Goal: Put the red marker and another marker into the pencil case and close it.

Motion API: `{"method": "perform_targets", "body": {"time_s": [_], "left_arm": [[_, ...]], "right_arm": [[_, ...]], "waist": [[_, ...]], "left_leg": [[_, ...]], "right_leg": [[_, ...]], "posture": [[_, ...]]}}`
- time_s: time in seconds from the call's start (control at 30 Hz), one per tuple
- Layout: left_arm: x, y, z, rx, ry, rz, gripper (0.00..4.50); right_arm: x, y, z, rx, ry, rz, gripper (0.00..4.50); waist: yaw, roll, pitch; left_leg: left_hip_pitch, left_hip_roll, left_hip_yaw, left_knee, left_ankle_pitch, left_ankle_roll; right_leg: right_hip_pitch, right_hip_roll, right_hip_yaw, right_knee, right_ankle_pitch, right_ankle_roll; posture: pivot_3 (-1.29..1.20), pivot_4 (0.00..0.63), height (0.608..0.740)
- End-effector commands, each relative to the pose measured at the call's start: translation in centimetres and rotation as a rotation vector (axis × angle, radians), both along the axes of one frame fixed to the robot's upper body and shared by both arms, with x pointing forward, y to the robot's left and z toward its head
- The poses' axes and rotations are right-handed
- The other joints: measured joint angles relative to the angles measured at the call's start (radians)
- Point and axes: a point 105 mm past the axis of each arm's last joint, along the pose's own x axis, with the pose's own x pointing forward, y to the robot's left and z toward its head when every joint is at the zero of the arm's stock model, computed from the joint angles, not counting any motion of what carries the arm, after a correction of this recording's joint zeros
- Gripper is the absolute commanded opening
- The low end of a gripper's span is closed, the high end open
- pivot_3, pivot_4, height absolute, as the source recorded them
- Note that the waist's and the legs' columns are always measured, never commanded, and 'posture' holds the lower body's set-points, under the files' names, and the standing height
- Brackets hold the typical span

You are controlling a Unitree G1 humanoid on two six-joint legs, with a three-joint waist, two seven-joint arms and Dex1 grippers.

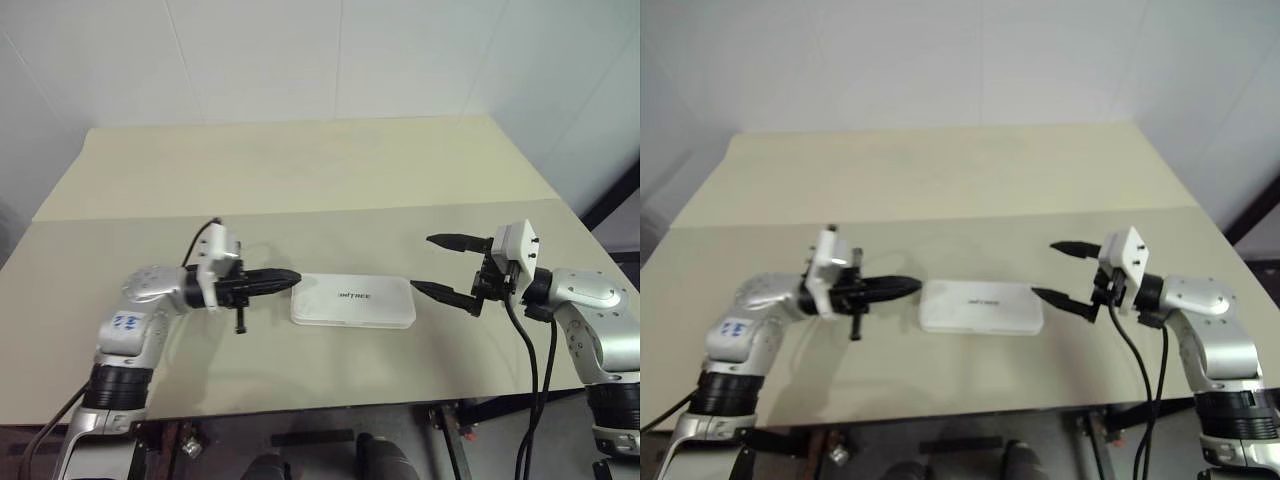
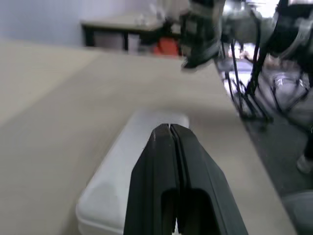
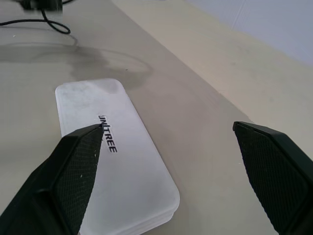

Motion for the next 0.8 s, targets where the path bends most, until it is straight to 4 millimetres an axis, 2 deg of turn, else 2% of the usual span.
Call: {"method": "perform_targets", "body": {"time_s": [0.03,0.13,0.4,0.43,0.8], "left_arm": [[-0.1,3.9,1.8,0.013,-0.048,0.149,0.62],[-0.5,5.2,1.8,0.041,-0.045,0.195,1.58],[-0.6,5.8,0.7,0.071,-0.018,0.208,4.24],[-0.5,5.9,0.5,0.072,-0.018,0.210,4.47],[-0.6,5.9,-0.3,0.123,-0.044,0.185,4.47]], "right_arm": [[0.0,-0.6,1.1,-0.028,-0.050,0.002,4.50],[0.3,-1.3,1.0,-0.052,-0.046,-0.003,4.50],[0.4,-2.1,1.0,-0.098,-0.036,0.017,4.50],[0.4,-2.1,1.0,-0.099,-0.036,0.020,4.50],[0.0,-2.9,0.9,-0.133,-0.021,0.024,4.50]], "waist": [[0.001,0.000,0.000],[0.000,0.000,0.000],[0.004,0.000,0.000],[0.004,0.000,0.000],[0.002,0.000,0.000]], "left_leg": [[0.000,0.000,0.000,0.000,0.000,0.000],[0.000,0.000,0.000,-0.001,0.000,0.000],[0.000,0.000,0.000,-0.001,0.000,0.000],[0.000,0.000,0.000,-0.001,0.000,0.000],[0.000,0.000,0.001,-0.001,0.000,0.000]], "right_leg": [[0.000,0.000,0.000,0.000,0.000,0.000],[0.000,0.000,0.000,0.000,0.000,0.000],[0.000,0.000,0.000,-0.001,0.000,0.000],[0.000,0.000,0.000,-0.001,0.000,0.000],[0.000,0.000,0.000,-0.001,0.000,0.000]], "posture": [[0.00,0.150,0.740],[0.00,0.150,0.740],[0.00,0.150,0.740],[0.00,0.150,0.740],[0.00,0.150,0.740]]}}
